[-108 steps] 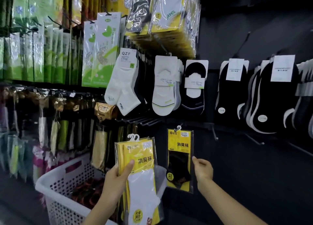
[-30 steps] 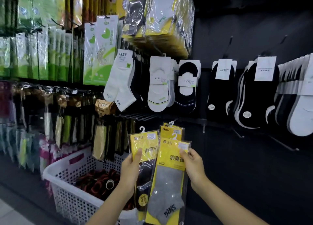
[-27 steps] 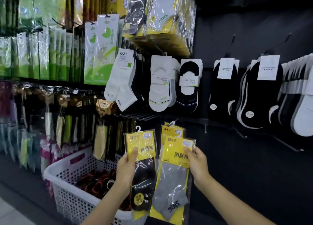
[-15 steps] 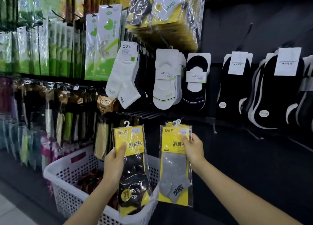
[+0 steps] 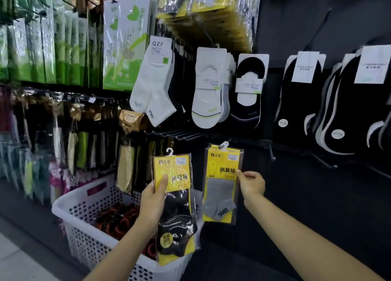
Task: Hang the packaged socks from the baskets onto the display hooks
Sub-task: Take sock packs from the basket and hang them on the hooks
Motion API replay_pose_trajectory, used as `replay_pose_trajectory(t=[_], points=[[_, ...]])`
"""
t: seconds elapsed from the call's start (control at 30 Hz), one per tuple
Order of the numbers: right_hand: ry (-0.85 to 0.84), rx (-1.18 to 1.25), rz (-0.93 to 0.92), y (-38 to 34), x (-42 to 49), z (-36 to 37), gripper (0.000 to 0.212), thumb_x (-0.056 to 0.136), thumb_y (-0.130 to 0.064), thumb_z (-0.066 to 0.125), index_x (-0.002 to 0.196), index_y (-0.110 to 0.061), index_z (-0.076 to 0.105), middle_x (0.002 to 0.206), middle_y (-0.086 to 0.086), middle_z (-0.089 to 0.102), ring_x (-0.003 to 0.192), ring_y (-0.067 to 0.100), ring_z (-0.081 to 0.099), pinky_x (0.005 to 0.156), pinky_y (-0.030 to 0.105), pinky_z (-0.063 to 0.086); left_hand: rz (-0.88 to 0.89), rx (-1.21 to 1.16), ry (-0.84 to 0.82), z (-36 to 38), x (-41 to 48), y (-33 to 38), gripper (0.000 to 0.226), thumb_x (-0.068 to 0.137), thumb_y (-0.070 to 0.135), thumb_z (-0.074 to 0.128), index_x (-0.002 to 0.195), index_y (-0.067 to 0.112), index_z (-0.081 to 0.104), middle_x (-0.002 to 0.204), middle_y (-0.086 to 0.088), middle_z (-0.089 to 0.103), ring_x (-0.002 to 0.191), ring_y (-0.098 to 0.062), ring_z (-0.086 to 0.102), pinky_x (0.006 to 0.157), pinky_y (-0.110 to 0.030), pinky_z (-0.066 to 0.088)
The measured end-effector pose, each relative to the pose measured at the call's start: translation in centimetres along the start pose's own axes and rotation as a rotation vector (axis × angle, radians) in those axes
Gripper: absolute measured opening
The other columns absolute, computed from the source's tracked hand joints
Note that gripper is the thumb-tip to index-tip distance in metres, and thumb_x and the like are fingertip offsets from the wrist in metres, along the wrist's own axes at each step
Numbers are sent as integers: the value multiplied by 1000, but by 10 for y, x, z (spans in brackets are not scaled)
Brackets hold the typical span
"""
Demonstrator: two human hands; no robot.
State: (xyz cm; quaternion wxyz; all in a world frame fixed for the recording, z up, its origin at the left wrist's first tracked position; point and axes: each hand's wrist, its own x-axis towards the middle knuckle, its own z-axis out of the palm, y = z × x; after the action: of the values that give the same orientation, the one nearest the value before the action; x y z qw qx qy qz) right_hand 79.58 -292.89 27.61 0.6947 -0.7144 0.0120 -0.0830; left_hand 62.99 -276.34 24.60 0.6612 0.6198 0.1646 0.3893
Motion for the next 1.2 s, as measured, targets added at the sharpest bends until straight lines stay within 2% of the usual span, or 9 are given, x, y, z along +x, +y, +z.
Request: replay_pose_trajectory(t=[0.17,0.33,0.43,0.6,0.73,0.9,1.0,1.13,1.2], points=[[-184,52,22,6,-24,-21,29,88,-27,67,106,-6,59,101,12,64,87,21,61,84,37,55,-10,-24,-75,14,-14,6,8,94,38,52,90,37,58,85,19,66,74,18,59,66,-11,38],[-515,24,-53,-10,-62,-38,29,93,-37,56,110,-14,60,103,4,66,90,12,64,72,20,54,-17,-42,-177,34,-30,15,13,95,34,52,102,32,62,96,16,70,84,11,63,68,-10,42],[-608,9,-60,-17,-76,-43,36,91,-37,59,118,-13,60,113,5,67,106,18,64,95,35,52,-12,-42,-220,47,-39,22,12,94,29,54,99,28,65,91,13,72,78,10,65,61,-3,44],[-570,62,-73,-22,-81,-53,25,92,-21,61,111,-5,63,108,12,71,104,26,66,96,43,51,-28,-42,-247,59,-45,29,22,92,28,57,105,14,68,96,2,73,87,-5,69,64,-6,48],[-475,137,-107,-20,-76,-57,12,91,-16,62,93,-5,66,99,15,73,89,23,71,79,30,58,-65,-80,-223,62,-43,28,21,91,29,60,108,17,62,91,4,71,74,2,69,59,-9,49],[-378,166,-53,-22,-61,-54,18,91,-18,63,94,0,66,100,19,71,100,33,67,98,46,49,-96,-97,-257,63,-37,23,38,91,30,59,128,25,51,107,0,68,98,-10,66,79,-22,52],[-362,169,-67,-25,-55,-45,15,90,-17,64,94,-2,67,99,18,71,100,32,67,99,46,49,-108,-108,-248,65,-32,18,41,91,30,59,131,20,51,109,1,69,97,-7,66,71,-16,51],[-347,162,-60,-21,-46,-30,17,90,-17,64,89,0,65,101,25,69,93,30,67,96,46,51,-97,-70,-220,68,-21,9,42,92,32,57,131,16,54,113,2,67,102,-9,64,92,-30,50],[-322,153,-45,-17,-40,-23,23,90,-17,65,90,7,63,105,33,64,85,30,61,94,52,50,-98,-69,-214,70,-15,4,40,93,32,56,130,18,55,115,3,65,101,-6,62,89,-26,48]])
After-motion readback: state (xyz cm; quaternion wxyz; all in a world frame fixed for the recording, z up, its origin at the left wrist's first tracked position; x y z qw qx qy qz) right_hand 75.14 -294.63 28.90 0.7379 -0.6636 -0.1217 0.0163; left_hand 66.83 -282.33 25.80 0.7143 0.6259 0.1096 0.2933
